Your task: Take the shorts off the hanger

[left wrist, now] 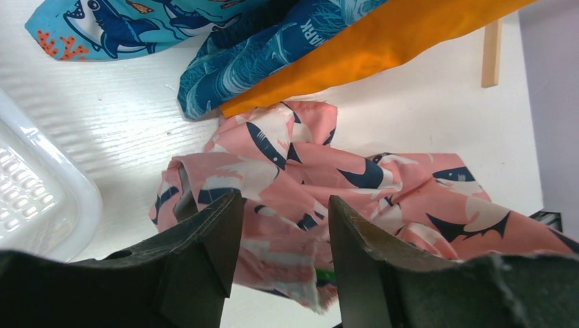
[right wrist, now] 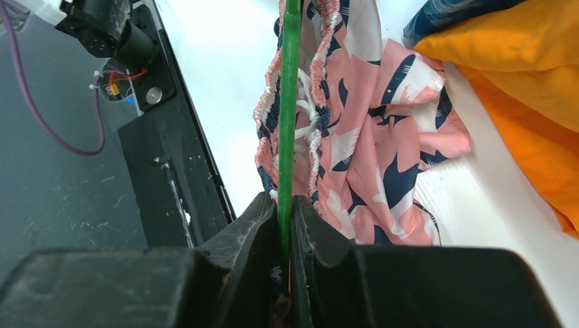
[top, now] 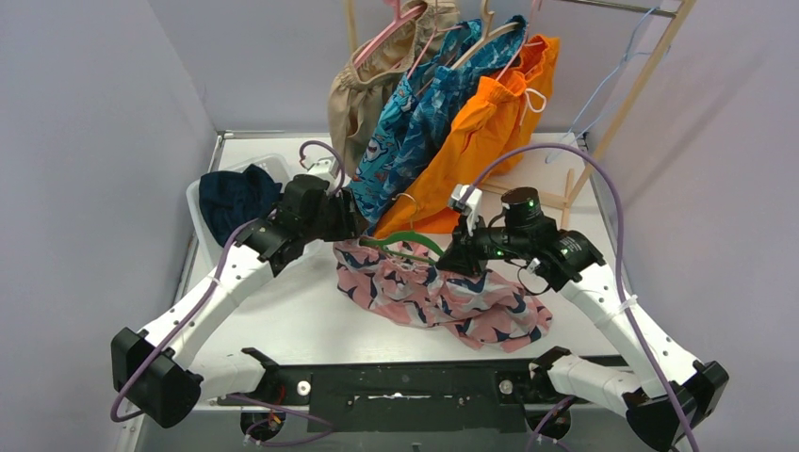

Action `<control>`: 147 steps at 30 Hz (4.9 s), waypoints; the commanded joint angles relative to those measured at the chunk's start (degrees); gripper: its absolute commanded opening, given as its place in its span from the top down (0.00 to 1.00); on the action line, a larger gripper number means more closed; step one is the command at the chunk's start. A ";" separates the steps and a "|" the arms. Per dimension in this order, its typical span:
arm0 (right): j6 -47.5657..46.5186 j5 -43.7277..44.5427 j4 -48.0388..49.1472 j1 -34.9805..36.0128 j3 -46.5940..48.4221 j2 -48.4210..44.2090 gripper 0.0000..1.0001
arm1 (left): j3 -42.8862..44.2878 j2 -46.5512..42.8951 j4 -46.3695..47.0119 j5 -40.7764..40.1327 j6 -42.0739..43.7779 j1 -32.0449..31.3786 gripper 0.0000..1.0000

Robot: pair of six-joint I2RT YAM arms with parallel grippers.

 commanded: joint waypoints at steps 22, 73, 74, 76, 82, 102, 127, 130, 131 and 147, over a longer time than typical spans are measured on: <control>4.29 1.68 5.85 0.28 -2.25 -2.00 1.00 | -0.01 0.56 -1.69 4.42 3.38 0.00 0.63; 12.53 17.20 15.15 -1.65 -8.76 -9.53 1.00 | -10.17 -5.71 4.20 5.23 -0.71 4.23 0.69; 12.61 17.04 15.18 -1.65 -8.66 -9.20 1.00 | -10.12 -6.56 4.84 5.24 -1.49 4.15 0.64; 13.04 16.53 15.71 -1.55 -8.70 -8.63 1.00 | -10.02 -8.07 6.08 5.59 -3.12 3.51 0.57; 15.62 17.42 18.12 -0.62 -8.59 -5.93 1.00 | -11.26 -11.27 18.51 11.22 -15.00 -0.49 0.41; 18.31 33.24 30.66 15.26 -9.12 1.83 1.00 | -25.40 -11.79 45.53 1.33 -51.27 -7.65 0.36; 17.51 36.63 38.53 18.57 -15.58 -4.29 1.00 | -28.38 -16.88 41.75 -7.76 -54.96 -7.60 0.46; 17.20 35.07 38.79 18.57 -16.15 -4.32 1.00 | -28.63 -16.59 45.30 -9.04 -55.58 -7.51 0.48; 17.13 34.43 39.09 18.57 -16.33 -4.16 1.00 | -28.26 -16.19 46.56 -8.89 -55.41 -7.48 0.48; 14.84 29.35 39.12 19.83 -16.29 0.13 1.00 | -27.66 -9.78 54.90 -2.87 -61.97 -7.30 0.47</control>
